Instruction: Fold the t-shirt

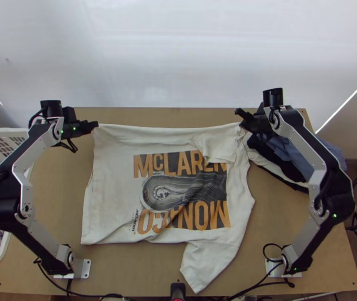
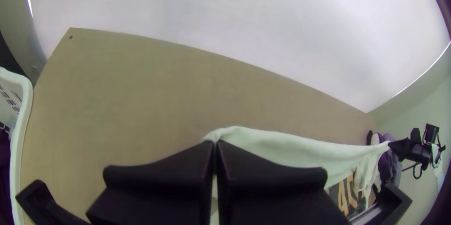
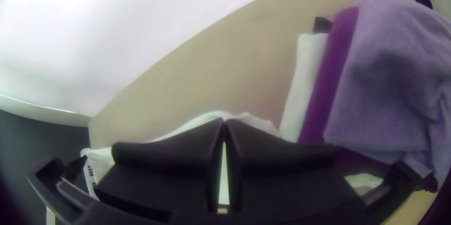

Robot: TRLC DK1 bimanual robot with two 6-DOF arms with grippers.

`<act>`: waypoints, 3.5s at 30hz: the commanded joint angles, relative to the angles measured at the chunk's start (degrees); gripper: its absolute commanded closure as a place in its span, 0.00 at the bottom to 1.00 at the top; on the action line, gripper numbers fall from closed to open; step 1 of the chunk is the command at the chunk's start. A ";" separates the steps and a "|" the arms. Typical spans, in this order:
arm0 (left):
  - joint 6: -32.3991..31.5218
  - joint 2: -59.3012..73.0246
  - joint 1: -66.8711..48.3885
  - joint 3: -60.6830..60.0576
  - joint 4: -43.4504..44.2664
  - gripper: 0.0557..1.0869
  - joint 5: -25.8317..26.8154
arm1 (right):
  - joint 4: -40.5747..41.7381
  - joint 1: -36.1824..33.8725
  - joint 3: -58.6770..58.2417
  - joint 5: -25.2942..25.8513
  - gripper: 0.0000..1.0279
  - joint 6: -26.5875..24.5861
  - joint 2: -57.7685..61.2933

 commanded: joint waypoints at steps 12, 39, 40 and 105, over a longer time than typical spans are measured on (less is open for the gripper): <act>10.49 -5.58 -0.74 -5.01 -14.62 0.97 0.74 | -4.45 1.11 -17.79 -0.07 0.97 -1.84 -16.09; 24.46 -8.05 -1.53 -13.19 -22.09 0.97 -1.54 | 9.61 5.24 -38.18 0.90 0.97 0.10 -18.20; 24.55 -8.57 -1.70 -13.63 -22.27 0.97 -1.89 | 9.52 5.24 -38.79 1.16 0.97 0.10 -18.38; 27.36 -28.96 -11.90 -17.14 -37.56 0.04 2.24 | -35.30 41.72 -54.44 -7.37 0.11 13.28 -63.64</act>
